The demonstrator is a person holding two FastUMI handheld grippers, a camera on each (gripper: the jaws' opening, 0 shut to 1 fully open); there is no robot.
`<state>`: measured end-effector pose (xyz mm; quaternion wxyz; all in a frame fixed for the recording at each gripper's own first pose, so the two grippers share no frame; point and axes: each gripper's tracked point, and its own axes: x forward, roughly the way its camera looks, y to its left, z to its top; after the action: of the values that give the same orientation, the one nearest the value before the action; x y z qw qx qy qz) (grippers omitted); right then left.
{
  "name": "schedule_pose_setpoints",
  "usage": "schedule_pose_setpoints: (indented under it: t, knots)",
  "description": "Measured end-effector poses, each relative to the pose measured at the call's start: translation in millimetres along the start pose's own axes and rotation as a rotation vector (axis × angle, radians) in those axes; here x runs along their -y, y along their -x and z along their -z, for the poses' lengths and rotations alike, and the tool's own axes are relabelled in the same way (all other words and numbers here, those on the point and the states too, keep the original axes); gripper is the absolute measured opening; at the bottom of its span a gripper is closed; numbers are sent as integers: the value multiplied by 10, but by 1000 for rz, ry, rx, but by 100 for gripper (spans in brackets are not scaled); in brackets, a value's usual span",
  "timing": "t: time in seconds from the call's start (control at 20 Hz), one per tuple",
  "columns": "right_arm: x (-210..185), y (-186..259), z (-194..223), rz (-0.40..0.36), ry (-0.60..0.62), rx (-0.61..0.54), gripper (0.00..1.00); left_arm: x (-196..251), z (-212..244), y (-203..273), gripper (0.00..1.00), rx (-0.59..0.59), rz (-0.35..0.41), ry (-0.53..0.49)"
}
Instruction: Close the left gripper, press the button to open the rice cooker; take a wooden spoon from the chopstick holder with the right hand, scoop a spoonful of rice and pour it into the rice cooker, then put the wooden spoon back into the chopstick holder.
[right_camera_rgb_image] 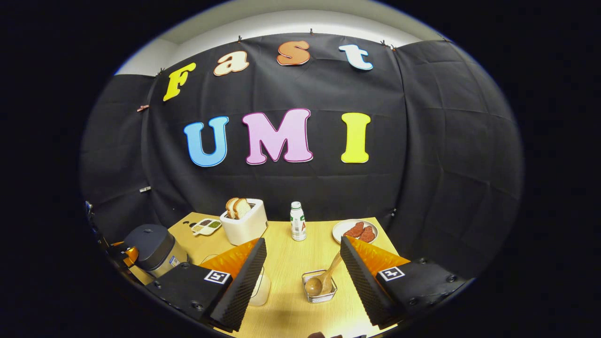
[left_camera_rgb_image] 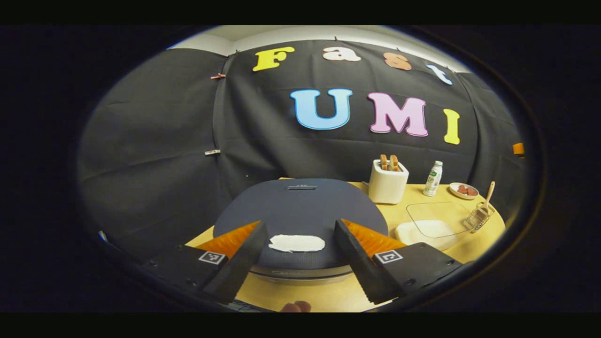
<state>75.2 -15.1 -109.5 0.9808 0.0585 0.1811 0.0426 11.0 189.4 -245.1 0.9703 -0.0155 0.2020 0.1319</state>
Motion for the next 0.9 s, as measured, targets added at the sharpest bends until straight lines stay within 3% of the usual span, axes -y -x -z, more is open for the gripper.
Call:
schedule_pose_setpoints:
  t: [0.4,0.9]
  knots:
    - [-24,23,-39,-4,-5,10,98,-20,-100,-8,98,-8,5,-13]
    - [46,133,-155,20,-16,47,98,230,-870,174,94,100,40,15]
